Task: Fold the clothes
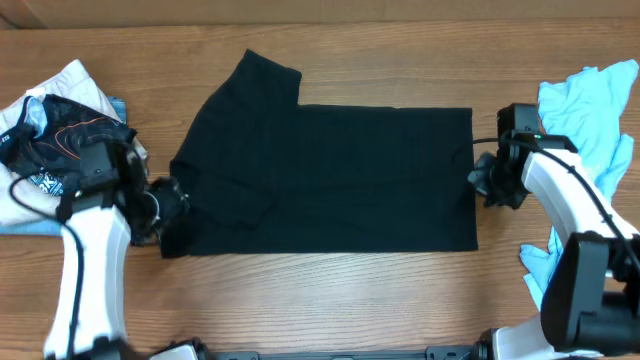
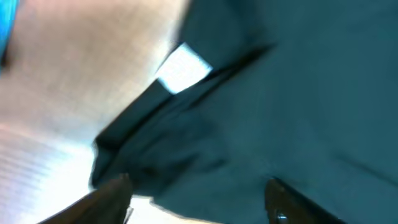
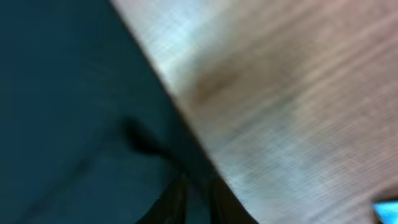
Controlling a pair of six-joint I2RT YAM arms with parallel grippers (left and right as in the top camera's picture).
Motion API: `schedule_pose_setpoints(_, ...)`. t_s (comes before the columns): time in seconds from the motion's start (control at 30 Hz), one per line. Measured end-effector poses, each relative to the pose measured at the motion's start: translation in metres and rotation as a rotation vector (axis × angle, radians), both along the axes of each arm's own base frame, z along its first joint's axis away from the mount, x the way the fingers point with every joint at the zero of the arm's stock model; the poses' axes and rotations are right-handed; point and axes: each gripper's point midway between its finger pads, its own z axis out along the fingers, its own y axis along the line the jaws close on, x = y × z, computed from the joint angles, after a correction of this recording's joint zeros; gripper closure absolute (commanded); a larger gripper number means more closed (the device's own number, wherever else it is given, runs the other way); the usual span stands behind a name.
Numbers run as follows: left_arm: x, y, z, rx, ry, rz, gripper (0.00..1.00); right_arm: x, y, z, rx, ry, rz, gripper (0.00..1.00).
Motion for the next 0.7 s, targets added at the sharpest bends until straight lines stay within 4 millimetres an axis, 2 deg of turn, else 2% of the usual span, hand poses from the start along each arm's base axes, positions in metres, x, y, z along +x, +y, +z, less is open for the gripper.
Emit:
schedule_pose_setpoints(0.1,0.020,-0.013,0.024,0.001,-0.137,-0.085,0.24,0.019,0.010,0.019,0.053,-0.100,0.028,0.76)
schedule_pose_setpoints(0.2,0.045,-0.031,0.042,-0.002,-0.228,-0.176,0.20,0.028,0.022,0.031,0.120,-0.155,0.058,0.71)
schedule_pose_setpoints(0.3,0.073,-0.047,0.058,0.005,-0.273,-0.267,0.14,0.030,0.035,0.034,0.193,-0.171,0.079,0.69)
schedule_pose_setpoints(0.43,0.123,-0.057,0.073,0.006,-0.295,-0.343,0.14,0.030,0.043,0.036,0.235,-0.175,0.091,0.68)
schedule_pose_setpoints(0.57,0.174,-0.056,0.069,-0.012,-0.285,-0.390,0.15,0.029,0.046,0.037,0.253,-0.173,0.096,0.68)
schedule_pose_setpoints(0.7,0.216,-0.052,0.047,-0.018,-0.254,-0.426,0.16,0.028,0.047,0.036,0.262,-0.168,0.097,0.67)
